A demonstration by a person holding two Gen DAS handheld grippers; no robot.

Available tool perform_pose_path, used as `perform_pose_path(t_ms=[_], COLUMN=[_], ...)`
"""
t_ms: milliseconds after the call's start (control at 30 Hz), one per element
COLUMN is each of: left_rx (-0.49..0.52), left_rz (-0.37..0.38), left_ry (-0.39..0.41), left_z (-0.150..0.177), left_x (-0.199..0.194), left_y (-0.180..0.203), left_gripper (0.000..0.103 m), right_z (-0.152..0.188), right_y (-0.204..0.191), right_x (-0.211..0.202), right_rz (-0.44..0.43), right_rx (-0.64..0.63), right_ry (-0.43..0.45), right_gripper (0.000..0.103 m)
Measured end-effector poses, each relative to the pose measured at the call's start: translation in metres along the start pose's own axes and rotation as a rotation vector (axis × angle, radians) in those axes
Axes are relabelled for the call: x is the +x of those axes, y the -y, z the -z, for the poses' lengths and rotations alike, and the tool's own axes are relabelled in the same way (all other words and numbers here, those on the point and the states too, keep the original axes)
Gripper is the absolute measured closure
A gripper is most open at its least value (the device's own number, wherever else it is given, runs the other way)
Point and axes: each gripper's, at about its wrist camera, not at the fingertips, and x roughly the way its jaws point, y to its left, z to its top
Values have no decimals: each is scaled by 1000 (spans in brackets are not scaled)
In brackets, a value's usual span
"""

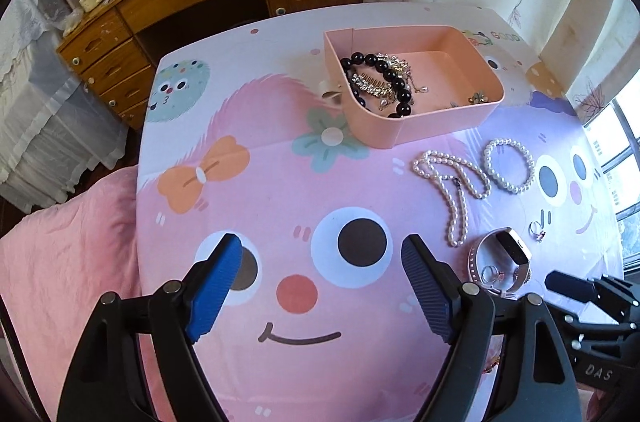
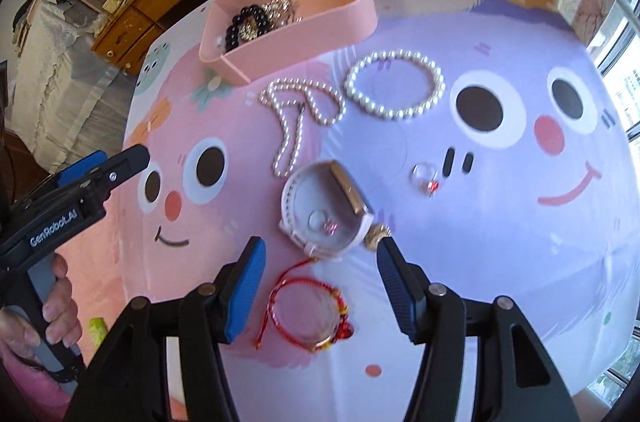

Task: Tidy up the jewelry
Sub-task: 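Withdraw both open tools from the pink box back over the table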

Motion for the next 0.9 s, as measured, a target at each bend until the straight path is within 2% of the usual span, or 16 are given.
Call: perform_pose_path(t_ms=[167,300,500,567,700,900], left_rx=[-11,-63,-134,-160,-182,-144], left_rz=[-47,-86,-119,-109,-66,-13], left_ry=[-38,-85,-88,-94,-95,-76], left_z=[12,31,61,72,91,113], left_x=[3,6,-5,-10,-17,-21], left_y=[7,12,28,35,55,97], left_gripper=[22,22,22,21,9,8], right_z=[5,5,2,0,-9,-25], right_y=[5,10,22,29,39,52], right_x=[2,5,1,-4,-12,-7], right_rz=[-70,-106,-147,-147,-160,-164], right_rx=[-17,-65,-177,-215,-265,-297], right_ry=[-49,-100,-170,-185,-190,-217], right_gripper=[43,42,42,42,42,42])
